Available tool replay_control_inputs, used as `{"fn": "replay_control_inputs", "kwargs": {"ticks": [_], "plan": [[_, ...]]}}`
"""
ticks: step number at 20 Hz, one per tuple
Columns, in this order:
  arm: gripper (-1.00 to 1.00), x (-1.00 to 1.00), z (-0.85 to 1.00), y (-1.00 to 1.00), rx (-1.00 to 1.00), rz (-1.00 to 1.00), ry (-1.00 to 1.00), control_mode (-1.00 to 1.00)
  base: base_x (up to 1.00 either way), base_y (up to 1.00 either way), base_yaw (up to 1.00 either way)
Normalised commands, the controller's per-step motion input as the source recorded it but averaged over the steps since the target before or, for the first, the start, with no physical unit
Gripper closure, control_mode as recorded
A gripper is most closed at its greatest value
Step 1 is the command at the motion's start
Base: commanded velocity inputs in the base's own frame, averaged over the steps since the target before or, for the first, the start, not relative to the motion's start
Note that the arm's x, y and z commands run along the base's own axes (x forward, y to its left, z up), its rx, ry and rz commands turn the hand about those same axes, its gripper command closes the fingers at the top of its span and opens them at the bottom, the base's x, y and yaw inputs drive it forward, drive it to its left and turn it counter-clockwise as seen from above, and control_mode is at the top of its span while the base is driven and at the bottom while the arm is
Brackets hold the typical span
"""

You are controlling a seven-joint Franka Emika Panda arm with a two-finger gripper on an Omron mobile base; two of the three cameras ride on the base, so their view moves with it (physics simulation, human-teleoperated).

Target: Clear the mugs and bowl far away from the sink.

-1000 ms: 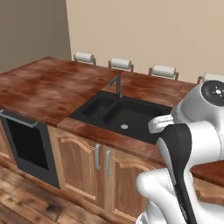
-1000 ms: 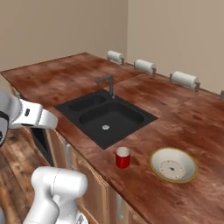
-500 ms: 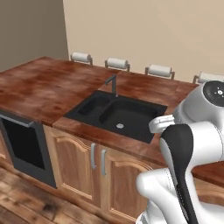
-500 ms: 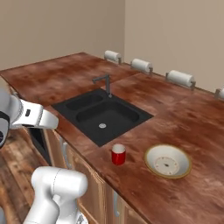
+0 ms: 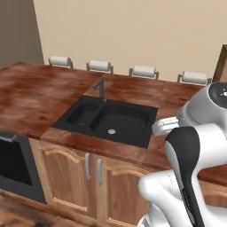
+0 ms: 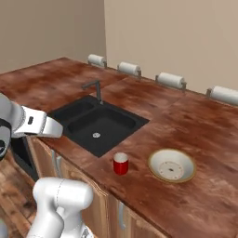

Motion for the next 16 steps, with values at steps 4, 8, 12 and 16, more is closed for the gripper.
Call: {"fn": "replay_control_inputs", "kwargs": {"ticks": [4,8,12,16], "plan": [[-1.0,0.0,0.0,0.0,0.0,0.0,0.0,1.0,0.0,-0.16,-0.58],[-1.0,0.0,0.0,0.0,0.0,0.0,0.0,1.0,-0.1,-0.38,-0.54],[-1.0,0.0,0.0,0.0,0.0,0.0,0.0,1.0,-0.16,-0.46,-0.6],[-1.0,0.0,0.0,0.0,0.0,0.0,0.0,1.0,-0.4,-0.46,-0.42]]}}
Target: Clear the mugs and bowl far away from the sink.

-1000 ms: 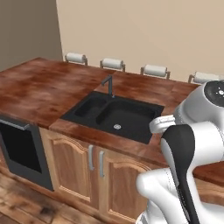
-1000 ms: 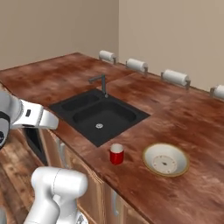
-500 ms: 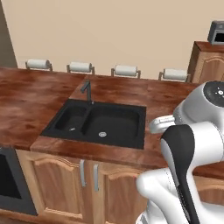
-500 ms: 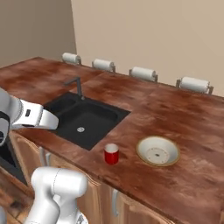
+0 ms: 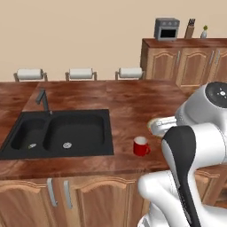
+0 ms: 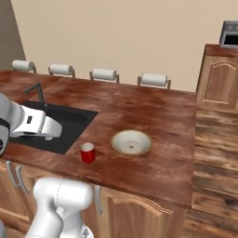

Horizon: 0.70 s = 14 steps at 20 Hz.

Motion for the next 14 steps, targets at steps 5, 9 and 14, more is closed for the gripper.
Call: {"fn": "replay_control_inputs", "kwargs": {"ticks": [5,9,14], "plan": [[-1.0,0.0,0.0,0.0,0.0,0.0,0.0,1.0,-0.07,-0.08,-0.09],[-1.0,0.0,0.0,0.0,0.0,0.0,0.0,1.0,0.07,0.0,0.0],[-1.0,0.0,0.0,0.0,0.0,0.0,0.0,1.0,0.03,-0.05,0.03]]}}
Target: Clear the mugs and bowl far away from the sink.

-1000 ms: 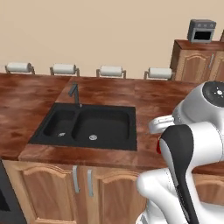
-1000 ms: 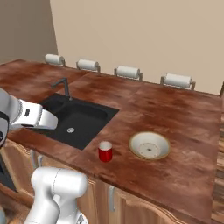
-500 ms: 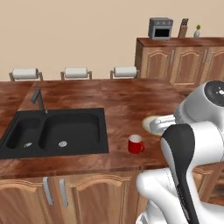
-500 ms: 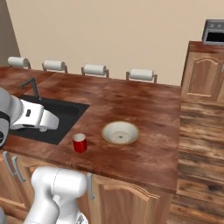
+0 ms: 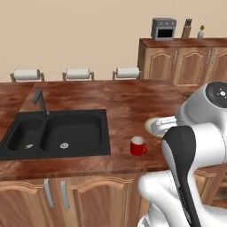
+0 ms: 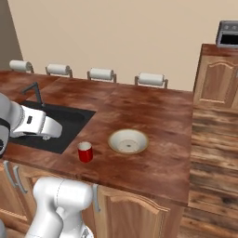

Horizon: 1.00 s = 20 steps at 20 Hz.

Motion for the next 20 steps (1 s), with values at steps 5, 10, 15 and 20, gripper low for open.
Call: {"fn": "replay_control_inputs", "kwargs": {"ticks": [5,10,15,20], "plan": [[-1.0,0.0,0.0,0.0,0.0,0.0,0.0,1.0,0.0,-0.35,0.28],[-1.0,0.0,0.0,0.0,0.0,0.0,0.0,1.0,0.0,-0.38,0.27],[-1.0,0.0,0.0,0.0,0.0,0.0,0.0,1.0,0.0,-0.32,0.18],[-1.0,0.0,0.0,0.0,0.0,0.0,0.0,1.0,0.0,-0.25,0.11]]}}
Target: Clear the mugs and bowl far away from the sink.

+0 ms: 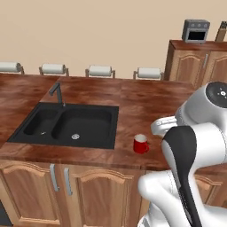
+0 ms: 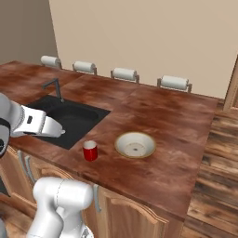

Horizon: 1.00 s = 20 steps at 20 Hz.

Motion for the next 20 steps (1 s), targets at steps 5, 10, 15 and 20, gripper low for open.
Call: {"fn": "replay_control_inputs", "kwargs": {"ticks": [5,10,15,20], "plan": [[-1.0,0.04,-0.15,-0.19,0.11,0.07,0.16,-1.0,0.0,-0.1,0.04],[-1.0,0.02,-0.27,-0.39,0.24,0.13,0.34,-1.0,0.0,0.0,0.0],[-1.0,0.03,-0.22,-0.22,0.13,0.08,0.23,-1.0,0.0,0.0,0.0],[-1.0,0.24,-0.15,0.0,0.0,0.03,0.1,-1.0,0.0,0.0,0.0]]}}
